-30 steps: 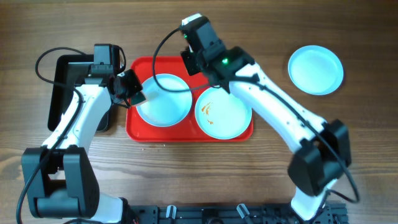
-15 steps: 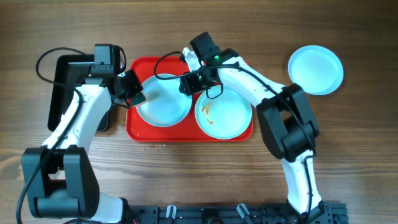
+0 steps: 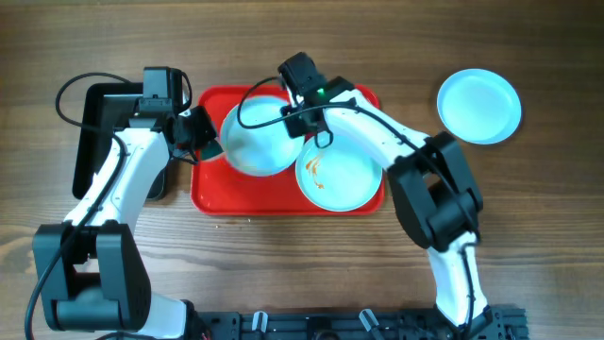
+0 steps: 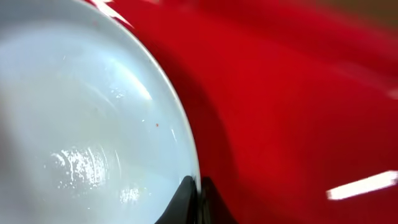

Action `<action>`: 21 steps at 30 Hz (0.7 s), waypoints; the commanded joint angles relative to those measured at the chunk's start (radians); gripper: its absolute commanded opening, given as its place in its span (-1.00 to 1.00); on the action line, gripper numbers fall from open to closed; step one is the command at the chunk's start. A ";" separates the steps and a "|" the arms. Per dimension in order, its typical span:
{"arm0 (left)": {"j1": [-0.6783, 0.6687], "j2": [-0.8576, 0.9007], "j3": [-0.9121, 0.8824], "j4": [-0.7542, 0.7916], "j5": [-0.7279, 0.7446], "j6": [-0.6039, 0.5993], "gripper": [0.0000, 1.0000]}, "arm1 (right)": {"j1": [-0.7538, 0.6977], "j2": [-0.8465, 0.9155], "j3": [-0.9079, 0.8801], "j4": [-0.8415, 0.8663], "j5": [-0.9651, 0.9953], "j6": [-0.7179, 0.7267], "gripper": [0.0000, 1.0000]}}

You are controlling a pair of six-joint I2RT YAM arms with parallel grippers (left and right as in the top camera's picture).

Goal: Clean dirty plates on tray and stack at the side
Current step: 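Lift the left plate with the right gripper and stack it on the side plate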

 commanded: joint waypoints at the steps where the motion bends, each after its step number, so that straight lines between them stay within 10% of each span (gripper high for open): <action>1: 0.004 -0.009 0.002 0.005 0.019 0.009 -0.92 | 0.003 -0.170 0.003 0.001 0.346 -0.094 -0.91; 14: 0.003 -0.009 0.002 0.016 0.056 0.009 -0.92 | 0.216 -0.266 0.003 0.224 1.149 -0.645 -0.91; 21: 0.003 -0.009 0.002 0.016 0.063 0.009 -0.92 | 0.282 -0.266 0.003 0.348 1.192 -0.833 -0.91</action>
